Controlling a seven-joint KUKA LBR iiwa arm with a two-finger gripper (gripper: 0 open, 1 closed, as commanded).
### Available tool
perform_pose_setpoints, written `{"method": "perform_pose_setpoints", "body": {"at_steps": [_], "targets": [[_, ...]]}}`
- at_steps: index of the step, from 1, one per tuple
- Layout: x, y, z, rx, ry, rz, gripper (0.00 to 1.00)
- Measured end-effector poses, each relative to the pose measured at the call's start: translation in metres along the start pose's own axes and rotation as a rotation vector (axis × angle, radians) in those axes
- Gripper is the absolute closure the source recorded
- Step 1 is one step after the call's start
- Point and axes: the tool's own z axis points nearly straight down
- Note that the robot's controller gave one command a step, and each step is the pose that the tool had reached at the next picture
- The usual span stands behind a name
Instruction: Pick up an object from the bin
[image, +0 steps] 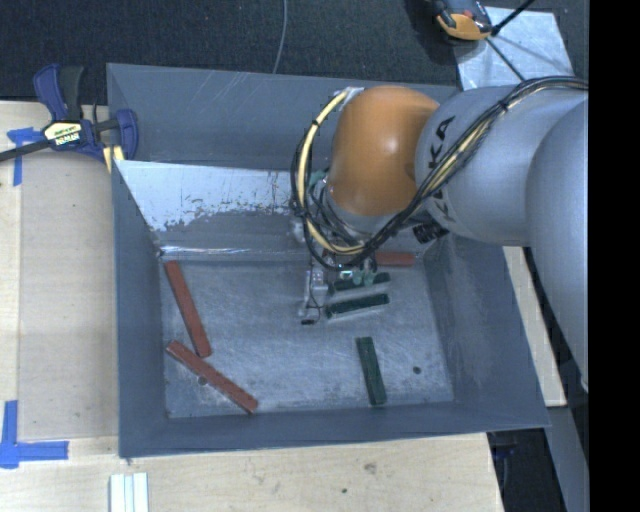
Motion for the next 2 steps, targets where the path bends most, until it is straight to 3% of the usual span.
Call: {"method": "perform_pose_setpoints", "body": {"at_steps": [2], "targets": [[-0.0019,-0.0033,-0.0029,-0.001,-0.008,-0.017,0.0]]}}
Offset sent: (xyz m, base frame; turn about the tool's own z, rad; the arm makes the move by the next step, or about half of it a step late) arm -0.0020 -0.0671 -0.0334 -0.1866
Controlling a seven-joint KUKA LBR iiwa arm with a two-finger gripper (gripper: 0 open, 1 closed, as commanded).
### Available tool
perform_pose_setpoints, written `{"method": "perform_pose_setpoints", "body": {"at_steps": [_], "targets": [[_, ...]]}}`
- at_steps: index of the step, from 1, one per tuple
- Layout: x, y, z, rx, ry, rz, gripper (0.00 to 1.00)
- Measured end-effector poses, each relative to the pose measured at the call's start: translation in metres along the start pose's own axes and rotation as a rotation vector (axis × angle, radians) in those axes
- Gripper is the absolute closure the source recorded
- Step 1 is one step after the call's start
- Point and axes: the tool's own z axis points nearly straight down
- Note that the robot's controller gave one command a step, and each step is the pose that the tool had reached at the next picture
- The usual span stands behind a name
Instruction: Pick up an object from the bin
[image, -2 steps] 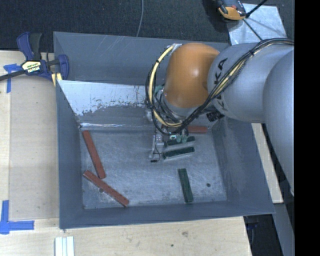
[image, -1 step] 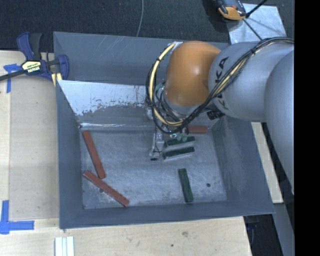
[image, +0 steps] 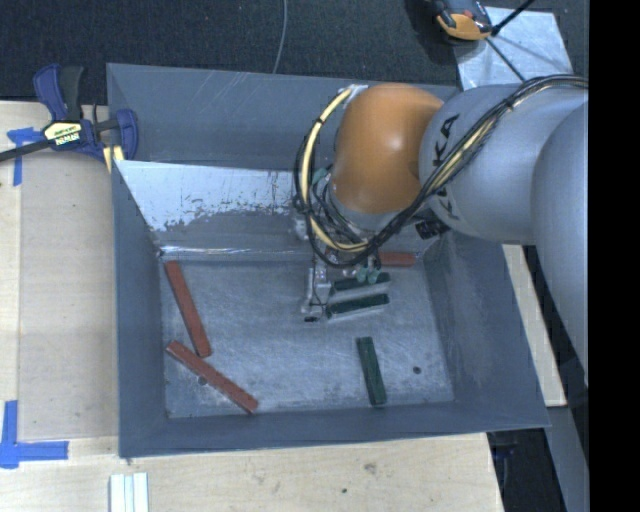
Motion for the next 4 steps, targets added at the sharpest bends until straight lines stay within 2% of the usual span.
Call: {"method": "perform_pose_setpoints", "body": {"at_steps": [1,2,3,4], "targets": [[0.012,-0.037,0.052,0.001,-0.005,-0.097,0.0],[0.008,-0.057,0.071,0.0,0.004,-0.023,0.0],[0.014,-0.103,0.035,0.002,-0.003,0.366,1.0],[0.014,-0.103,0.035,0.002,-0.003,0.366,0.0]]}}
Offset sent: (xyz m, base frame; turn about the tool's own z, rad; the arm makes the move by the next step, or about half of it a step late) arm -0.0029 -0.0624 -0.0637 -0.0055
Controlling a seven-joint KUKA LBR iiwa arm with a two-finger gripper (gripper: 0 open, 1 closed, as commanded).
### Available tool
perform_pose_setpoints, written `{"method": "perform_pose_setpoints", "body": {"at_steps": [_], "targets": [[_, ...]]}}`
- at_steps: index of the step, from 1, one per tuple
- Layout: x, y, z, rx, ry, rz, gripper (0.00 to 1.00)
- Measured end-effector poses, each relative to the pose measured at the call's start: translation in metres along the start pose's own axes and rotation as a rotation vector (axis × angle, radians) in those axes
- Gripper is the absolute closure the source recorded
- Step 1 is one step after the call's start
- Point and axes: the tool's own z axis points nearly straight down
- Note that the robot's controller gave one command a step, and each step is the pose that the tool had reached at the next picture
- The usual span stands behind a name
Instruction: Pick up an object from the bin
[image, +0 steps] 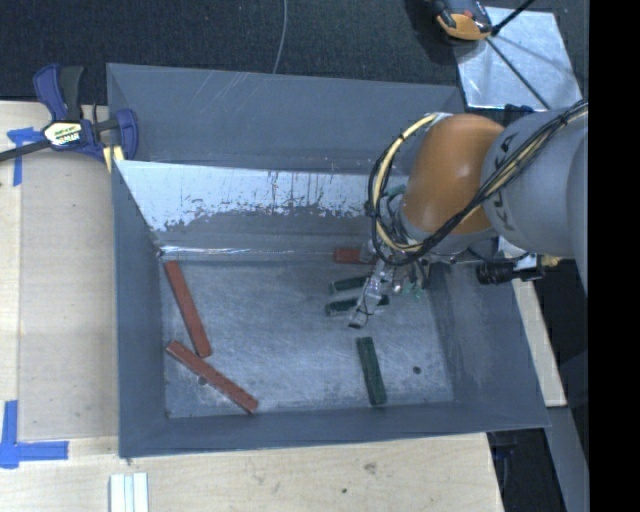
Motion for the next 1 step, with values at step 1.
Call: {"method": "perform_pose_setpoints", "body": {"at_steps": [1], "targets": [[0.0,0.0,0.0,0.0,0.0,0.0,1.0]]}}
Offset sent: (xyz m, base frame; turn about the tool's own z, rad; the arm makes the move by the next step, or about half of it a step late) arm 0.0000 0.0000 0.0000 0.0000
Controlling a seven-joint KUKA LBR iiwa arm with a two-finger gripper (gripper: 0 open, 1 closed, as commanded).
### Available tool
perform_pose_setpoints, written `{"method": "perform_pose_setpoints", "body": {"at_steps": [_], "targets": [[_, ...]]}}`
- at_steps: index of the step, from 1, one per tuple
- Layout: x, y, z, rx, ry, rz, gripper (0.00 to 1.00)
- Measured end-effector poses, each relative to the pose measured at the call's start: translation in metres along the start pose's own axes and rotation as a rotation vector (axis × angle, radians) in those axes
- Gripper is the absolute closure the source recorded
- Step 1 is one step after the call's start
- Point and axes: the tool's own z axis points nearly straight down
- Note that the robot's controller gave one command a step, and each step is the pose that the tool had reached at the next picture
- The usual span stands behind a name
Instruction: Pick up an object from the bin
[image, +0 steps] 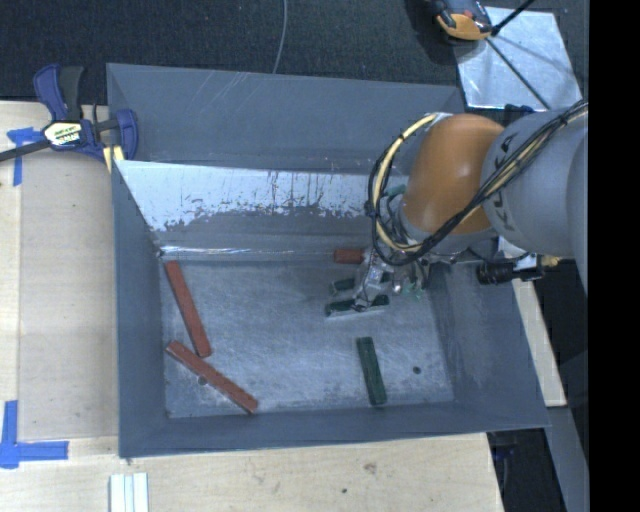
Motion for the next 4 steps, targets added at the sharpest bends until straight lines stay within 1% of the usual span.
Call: {"method": "perform_pose_setpoints", "body": {"at_steps": [1,2,3,4], "targets": [[0.0,0.0,0.0,0.0,0.0,0.0,0.0],[0.0,0.0,0.0,0.0,0.0,0.0,0.0],[0.011,-0.008,0.031,0.0,0.001,0.058,1.0],[0.011,-0.007,0.031,0.0,0.001,0.058,1.0]]}}
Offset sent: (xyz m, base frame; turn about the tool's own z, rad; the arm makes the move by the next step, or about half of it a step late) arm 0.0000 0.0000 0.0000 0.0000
